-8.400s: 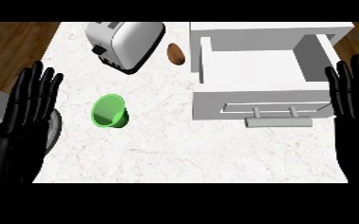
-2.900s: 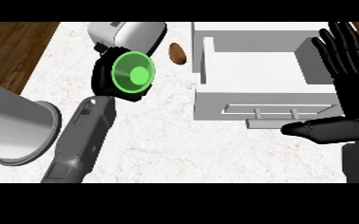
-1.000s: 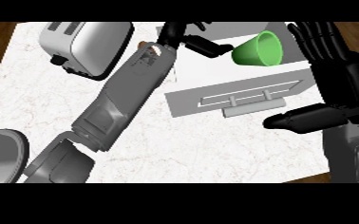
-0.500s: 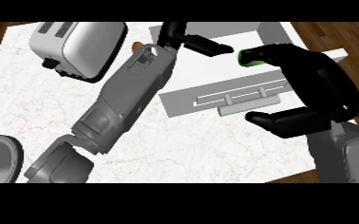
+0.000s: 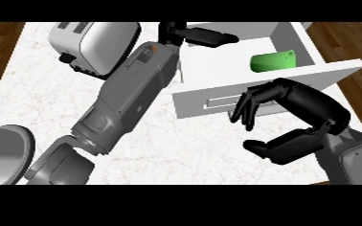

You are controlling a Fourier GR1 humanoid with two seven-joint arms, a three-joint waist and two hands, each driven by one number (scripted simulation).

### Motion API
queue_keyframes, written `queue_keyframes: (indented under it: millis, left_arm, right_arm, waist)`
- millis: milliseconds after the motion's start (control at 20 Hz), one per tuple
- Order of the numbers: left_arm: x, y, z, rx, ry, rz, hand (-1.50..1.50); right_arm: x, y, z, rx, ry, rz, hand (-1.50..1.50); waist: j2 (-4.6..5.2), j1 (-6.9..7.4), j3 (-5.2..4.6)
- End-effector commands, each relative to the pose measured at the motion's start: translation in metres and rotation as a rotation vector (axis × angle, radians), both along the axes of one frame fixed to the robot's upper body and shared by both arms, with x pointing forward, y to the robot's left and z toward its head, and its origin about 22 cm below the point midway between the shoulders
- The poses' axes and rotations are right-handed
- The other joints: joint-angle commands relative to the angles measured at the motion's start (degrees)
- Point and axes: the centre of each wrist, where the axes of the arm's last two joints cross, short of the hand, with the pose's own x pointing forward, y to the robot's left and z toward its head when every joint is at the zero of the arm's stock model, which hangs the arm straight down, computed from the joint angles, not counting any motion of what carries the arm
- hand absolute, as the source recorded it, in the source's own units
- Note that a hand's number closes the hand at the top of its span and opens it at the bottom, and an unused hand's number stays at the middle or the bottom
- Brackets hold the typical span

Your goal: Pick up the cup, place it into the drawer and close the drawer

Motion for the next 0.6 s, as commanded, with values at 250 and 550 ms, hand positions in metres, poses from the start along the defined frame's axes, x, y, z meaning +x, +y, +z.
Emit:
queue_keyframes:
  millis: [250,550]
  left_arm:
    - [0.002,0.012,-0.014,-0.067,0.015,0.015,-1.5]
    - [-0.005,0.024,-0.037,-0.135,-0.001,0.005,-1.5]
  right_arm:
    - [-0.015,0.01,-0.04,-0.362,-0.097,-0.164,-1.5]
    - [0.014,0.014,-0.106,-0.513,-0.02,-0.187,-1.5]
  waist:
    - [-0.91,6.57,0.05]
    - [-1.08,9.39,0.06]
